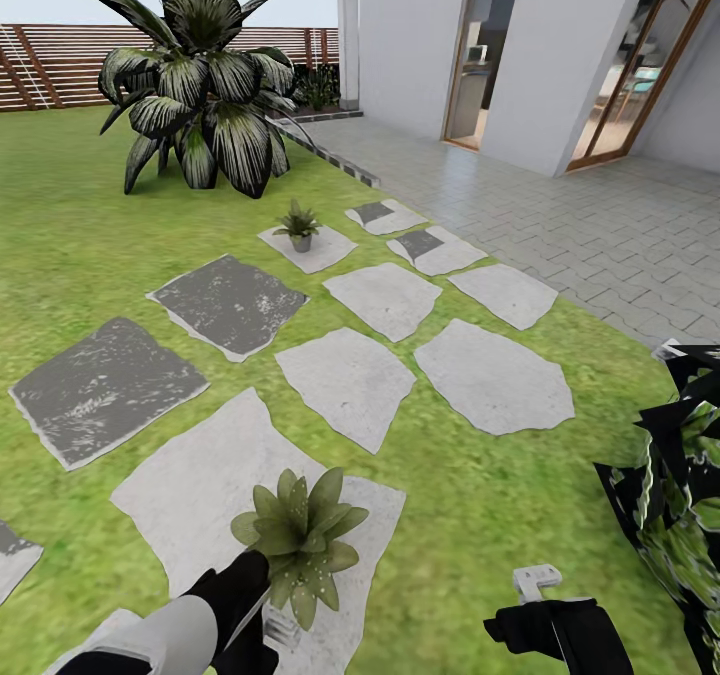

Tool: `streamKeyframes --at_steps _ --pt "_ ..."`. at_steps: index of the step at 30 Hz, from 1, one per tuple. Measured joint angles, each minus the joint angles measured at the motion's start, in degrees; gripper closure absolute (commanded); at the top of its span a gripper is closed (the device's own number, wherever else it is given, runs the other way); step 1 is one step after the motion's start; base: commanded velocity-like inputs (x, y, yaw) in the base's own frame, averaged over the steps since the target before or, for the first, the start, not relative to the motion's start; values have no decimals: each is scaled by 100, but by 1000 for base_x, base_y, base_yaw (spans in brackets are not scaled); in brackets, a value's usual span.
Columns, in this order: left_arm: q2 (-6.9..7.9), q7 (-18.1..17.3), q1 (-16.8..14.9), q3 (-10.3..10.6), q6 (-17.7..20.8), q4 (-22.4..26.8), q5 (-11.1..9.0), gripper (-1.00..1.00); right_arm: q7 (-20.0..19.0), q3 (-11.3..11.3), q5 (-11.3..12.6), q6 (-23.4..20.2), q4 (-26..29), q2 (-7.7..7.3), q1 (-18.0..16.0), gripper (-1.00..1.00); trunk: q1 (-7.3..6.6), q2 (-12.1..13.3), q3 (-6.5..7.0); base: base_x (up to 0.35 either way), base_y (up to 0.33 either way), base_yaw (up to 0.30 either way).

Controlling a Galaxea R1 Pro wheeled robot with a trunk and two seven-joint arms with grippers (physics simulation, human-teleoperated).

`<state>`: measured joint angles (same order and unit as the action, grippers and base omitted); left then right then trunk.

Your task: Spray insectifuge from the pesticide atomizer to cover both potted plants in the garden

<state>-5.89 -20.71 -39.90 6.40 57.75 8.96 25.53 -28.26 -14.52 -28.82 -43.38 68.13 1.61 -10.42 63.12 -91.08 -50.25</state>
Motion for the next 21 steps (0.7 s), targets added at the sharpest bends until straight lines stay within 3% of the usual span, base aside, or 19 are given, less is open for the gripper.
streamKeyframes --at_steps 11,21 --pt "1 -3 -57 -6 7 11 1 100 0 0 -1 -1 0 1 0 -100 0 0 0 0 0 0" --pt "26 6 -500 77 14 1 13 100 0 0 -2 -2 0 0 0 -100 0 0 0 0 0 0"
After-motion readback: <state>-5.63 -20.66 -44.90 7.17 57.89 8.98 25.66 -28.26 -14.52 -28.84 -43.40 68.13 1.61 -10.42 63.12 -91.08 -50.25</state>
